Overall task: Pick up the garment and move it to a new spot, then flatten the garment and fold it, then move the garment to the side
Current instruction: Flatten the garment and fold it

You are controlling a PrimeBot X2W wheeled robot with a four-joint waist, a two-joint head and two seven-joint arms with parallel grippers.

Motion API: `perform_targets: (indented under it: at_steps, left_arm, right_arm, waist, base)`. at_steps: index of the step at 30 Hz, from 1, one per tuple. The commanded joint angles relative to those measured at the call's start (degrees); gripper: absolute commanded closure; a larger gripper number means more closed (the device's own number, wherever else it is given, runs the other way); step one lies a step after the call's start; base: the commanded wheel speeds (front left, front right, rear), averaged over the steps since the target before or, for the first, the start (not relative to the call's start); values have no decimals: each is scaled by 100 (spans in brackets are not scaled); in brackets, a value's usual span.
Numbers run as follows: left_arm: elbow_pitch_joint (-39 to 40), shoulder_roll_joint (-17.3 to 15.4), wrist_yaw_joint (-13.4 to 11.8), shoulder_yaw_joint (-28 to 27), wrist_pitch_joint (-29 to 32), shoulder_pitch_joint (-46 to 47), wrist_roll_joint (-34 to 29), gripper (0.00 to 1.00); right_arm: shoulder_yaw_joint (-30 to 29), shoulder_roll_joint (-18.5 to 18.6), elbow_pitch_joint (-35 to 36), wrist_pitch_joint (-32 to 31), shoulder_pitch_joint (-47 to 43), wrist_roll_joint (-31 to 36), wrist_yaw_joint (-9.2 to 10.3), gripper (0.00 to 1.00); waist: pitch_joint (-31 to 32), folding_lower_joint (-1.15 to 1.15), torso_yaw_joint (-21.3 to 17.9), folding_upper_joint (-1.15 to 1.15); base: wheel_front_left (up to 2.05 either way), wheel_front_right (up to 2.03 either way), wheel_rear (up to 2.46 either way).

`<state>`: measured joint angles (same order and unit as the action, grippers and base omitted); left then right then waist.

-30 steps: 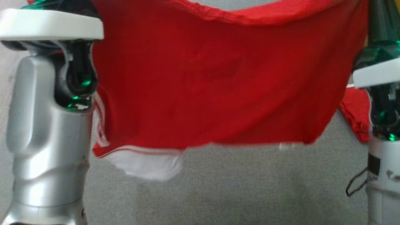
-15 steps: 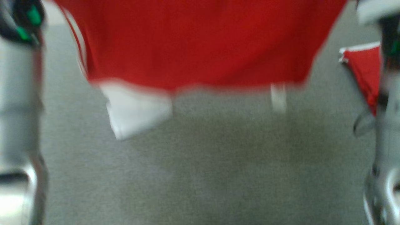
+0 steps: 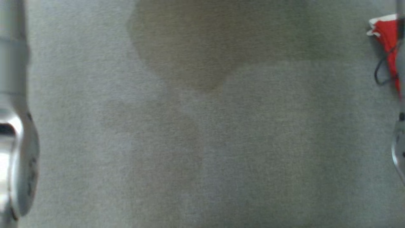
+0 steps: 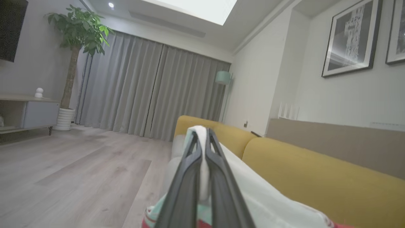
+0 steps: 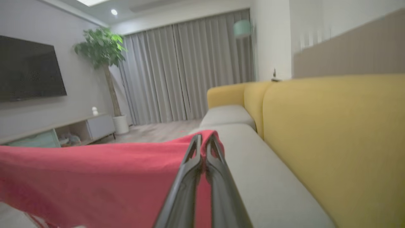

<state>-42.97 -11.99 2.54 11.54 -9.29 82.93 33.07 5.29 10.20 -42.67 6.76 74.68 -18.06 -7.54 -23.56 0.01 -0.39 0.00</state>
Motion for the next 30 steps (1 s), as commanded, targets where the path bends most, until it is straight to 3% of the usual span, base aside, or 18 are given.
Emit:
perform_targets:
  at_steps: [1,9,16,23,30]
  left_arm:
    - [1,-232,82,25,-92,-46,-58,100]
    - [-824,-127,410,642,-246,-1615,-176,100]
    - [-624,-345,491,1724,249,-3091,-40,100]
    - [584,-1180,493,2837,1085,-4201,584,100]
    - [1765,-1963,494,3241,1886,-5078,1214,100]
  right_arm:
    - [79,9,-50,60,-95,-8,5,100]
    - [825,389,-1263,-326,-1269,-291,5,100]
    - [1811,762,-1447,-1297,-2256,-975,5,100]
    - [2535,1311,-938,-1889,-2962,-1777,5,100]
    - [3115,1765,-247,-2440,-3630,-2561,5,100]
  waist:
    - [9,-1,90,0]
    - [321,-1,341,0]
    - [869,-1,503,0]
    - [1399,-1,545,0]
    - [1906,-1,539,0]
  base:
    - [0,0,0]
    - [0,0,0]
    - [0,0,0]
    - [0,0,0]
    - [0,0,0]
